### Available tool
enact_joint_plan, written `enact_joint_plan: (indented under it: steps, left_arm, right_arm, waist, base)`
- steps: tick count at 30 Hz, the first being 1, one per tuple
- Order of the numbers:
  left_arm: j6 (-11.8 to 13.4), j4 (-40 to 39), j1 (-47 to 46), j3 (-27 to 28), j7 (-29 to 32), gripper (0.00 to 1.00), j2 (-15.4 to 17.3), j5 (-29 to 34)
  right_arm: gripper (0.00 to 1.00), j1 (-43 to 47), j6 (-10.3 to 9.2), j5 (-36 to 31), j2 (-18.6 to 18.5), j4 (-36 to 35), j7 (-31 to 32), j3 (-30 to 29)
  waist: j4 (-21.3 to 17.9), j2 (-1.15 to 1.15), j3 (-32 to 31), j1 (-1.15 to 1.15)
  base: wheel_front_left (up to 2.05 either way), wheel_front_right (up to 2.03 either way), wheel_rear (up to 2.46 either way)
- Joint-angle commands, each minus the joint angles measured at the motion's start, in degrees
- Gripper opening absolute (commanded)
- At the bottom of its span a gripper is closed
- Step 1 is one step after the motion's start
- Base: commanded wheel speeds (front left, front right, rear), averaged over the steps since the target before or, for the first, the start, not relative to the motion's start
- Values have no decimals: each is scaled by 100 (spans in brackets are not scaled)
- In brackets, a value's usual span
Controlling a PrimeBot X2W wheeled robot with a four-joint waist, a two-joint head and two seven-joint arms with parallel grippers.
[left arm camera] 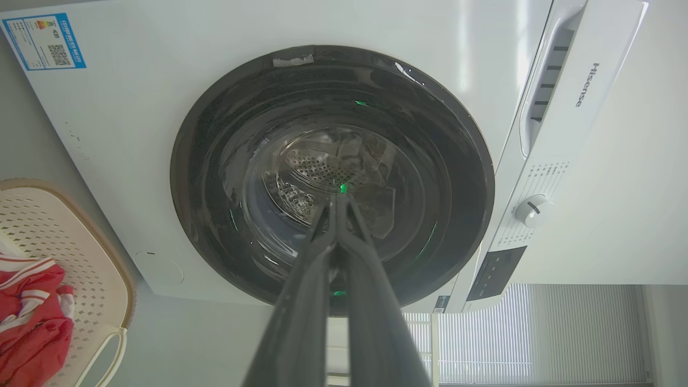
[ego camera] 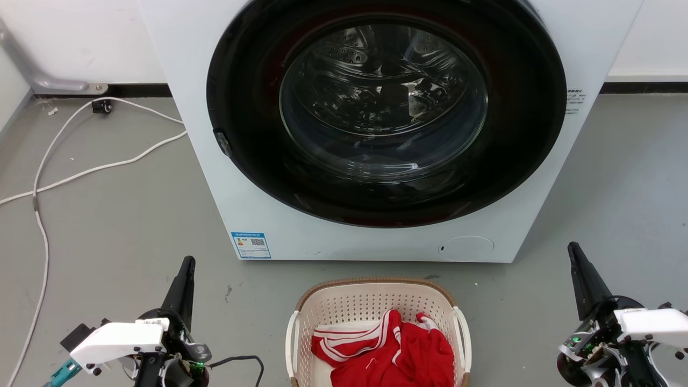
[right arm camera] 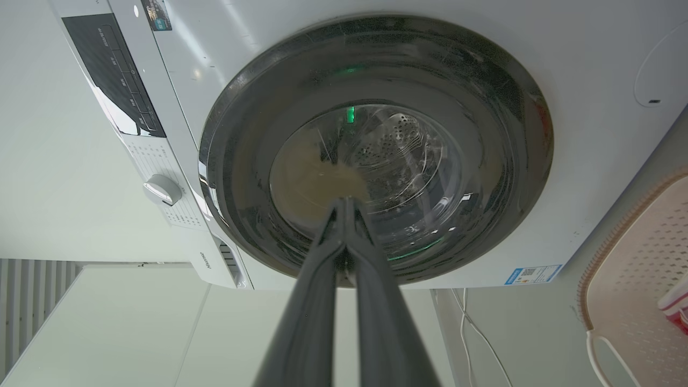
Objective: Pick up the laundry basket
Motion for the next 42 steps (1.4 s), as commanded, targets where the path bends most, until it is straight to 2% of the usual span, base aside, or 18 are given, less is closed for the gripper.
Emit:
enact_joint_plan:
  steps: [1,33,34,42]
  left_arm:
    - [-12,7,-56,20,19,0,-7,25]
    - [-12,8,-58,42,30,0,-20,49]
    - [0,0,-2,21,25,100,-16,10]
    - [2,35,156,-74,-116,100,-43,80]
  right_arm:
    - [0,-68,0,-21,21,4,16,-12]
    - [0,-70,0,-38,30,5,26,-24]
    - [100,-1,0,-2,9,0,10,-14]
    - [100,185,-1,-81,21,10,-134,43]
  waist:
    - [0,0,0,0]
    - [0,0,0,0]
    - [0,0,0,0]
    - [-1,0,1,0]
  base:
    - [0,0,0]
    - [0,0,0]
    - [0,0,0]
    - [0,0,0]
